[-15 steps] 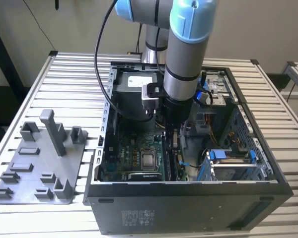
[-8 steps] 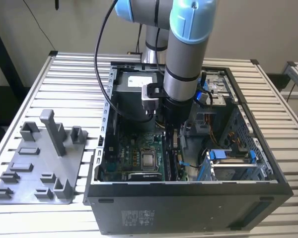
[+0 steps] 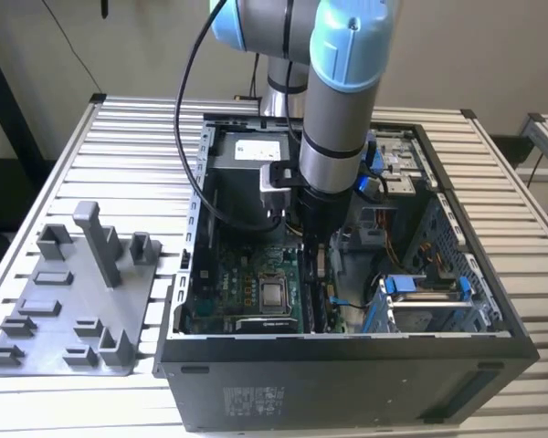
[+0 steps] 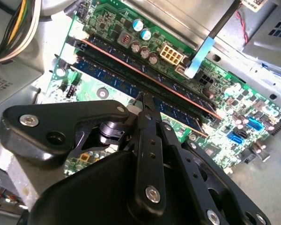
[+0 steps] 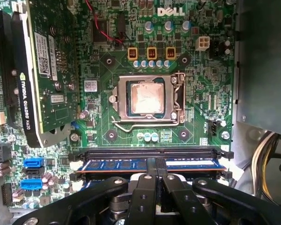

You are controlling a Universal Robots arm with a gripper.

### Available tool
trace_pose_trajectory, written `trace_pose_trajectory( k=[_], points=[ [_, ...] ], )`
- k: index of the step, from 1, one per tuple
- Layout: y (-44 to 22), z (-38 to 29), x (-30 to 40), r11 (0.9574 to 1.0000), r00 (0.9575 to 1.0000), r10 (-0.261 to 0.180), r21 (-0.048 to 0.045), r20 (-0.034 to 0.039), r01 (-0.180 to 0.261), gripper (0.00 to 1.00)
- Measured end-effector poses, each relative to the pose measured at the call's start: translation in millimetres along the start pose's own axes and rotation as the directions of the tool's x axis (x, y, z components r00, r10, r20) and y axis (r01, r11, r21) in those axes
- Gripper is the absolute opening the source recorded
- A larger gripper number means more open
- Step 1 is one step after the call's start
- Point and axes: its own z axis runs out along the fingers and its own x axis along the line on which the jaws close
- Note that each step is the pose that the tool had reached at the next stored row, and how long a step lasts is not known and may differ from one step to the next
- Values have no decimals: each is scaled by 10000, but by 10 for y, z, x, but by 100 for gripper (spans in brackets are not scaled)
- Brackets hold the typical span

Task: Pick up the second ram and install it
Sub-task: 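Press down the second ram until it locks into place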

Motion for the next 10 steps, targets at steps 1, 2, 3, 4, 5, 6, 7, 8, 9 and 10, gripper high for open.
trace_pose_trajectory(
  k=[1, 2, 3, 4, 5, 6, 7, 8, 9, 10],
  points=[
    [0, 1, -1, 10000, 10000, 1, 2, 3, -1, 11],
    [-1, -20, -4, 10000, 10000, 1, 3, 10, -1, 11],
    [-2, -50, -9, 10000, 10000, 2, 9, 45, -2, 11],
    [-2, -100, -6, 10000, 10000, 1, 6, 25, -1, 11],
    [-2, -144, -3, 10000, 10000, 1, 4, 17, -1, 11],
    [-2, -183, -3, 10000, 10000, 1, 4, 16, -1, 11],
    [-3, -228, -3, 10000, 10000, 0, 4, 16, 0, 11],
    [-3, -272, -3, 10000, 10000, 0, 4, 15, 0, 11],
    [-3, -315, -2, 10000, 10000, 0, 4, 15, 0, 11],
    [-4, -359, -2, 10000, 10000, 1, 4, 15, -1, 11]
  ],
)
